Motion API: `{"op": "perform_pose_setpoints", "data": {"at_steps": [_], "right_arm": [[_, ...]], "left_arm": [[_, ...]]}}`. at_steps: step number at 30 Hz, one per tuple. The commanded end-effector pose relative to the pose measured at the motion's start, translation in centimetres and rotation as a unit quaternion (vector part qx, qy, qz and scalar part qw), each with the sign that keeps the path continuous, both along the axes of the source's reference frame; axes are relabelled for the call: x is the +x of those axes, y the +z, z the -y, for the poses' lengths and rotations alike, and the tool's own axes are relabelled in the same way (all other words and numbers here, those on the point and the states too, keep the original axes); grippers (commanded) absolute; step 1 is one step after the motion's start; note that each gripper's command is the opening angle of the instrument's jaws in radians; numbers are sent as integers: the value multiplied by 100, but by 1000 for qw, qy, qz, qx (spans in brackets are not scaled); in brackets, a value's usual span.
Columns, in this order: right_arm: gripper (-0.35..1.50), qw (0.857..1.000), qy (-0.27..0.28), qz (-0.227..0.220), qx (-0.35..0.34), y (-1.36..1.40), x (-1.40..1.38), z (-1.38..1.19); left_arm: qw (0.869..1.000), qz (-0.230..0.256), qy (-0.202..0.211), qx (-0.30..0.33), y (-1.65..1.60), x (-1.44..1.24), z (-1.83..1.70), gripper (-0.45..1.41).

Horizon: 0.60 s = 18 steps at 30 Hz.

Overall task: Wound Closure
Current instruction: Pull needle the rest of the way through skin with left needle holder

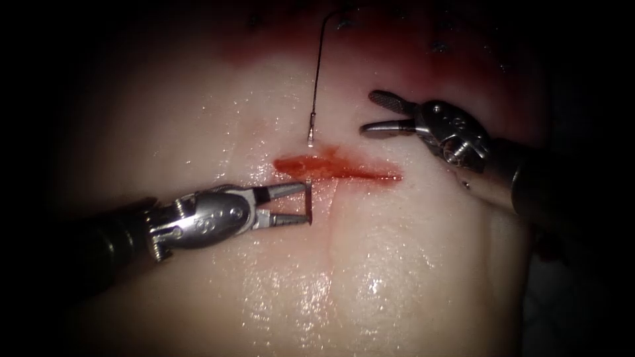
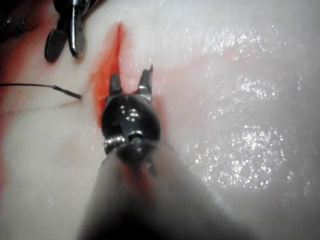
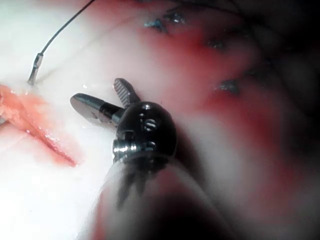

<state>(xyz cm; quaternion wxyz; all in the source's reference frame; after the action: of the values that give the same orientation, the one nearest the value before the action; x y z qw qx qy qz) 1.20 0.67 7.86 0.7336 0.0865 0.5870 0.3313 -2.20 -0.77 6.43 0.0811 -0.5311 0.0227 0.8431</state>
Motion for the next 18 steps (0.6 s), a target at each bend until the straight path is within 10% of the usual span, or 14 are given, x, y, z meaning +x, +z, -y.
{"op": "perform_pose_setpoints", "data": {"at_steps": [1, 18], "right_arm": [[106, 1000, 0, -1, -1, 7, 6, -1], [94, 1000, 3, -5, -5, 8, 4, 6]], "left_arm": [[1000, -6, 6, -3, 8, -6, -2, 50], [997, -41, 59, 2, 25, -18, 6, 69]]}}
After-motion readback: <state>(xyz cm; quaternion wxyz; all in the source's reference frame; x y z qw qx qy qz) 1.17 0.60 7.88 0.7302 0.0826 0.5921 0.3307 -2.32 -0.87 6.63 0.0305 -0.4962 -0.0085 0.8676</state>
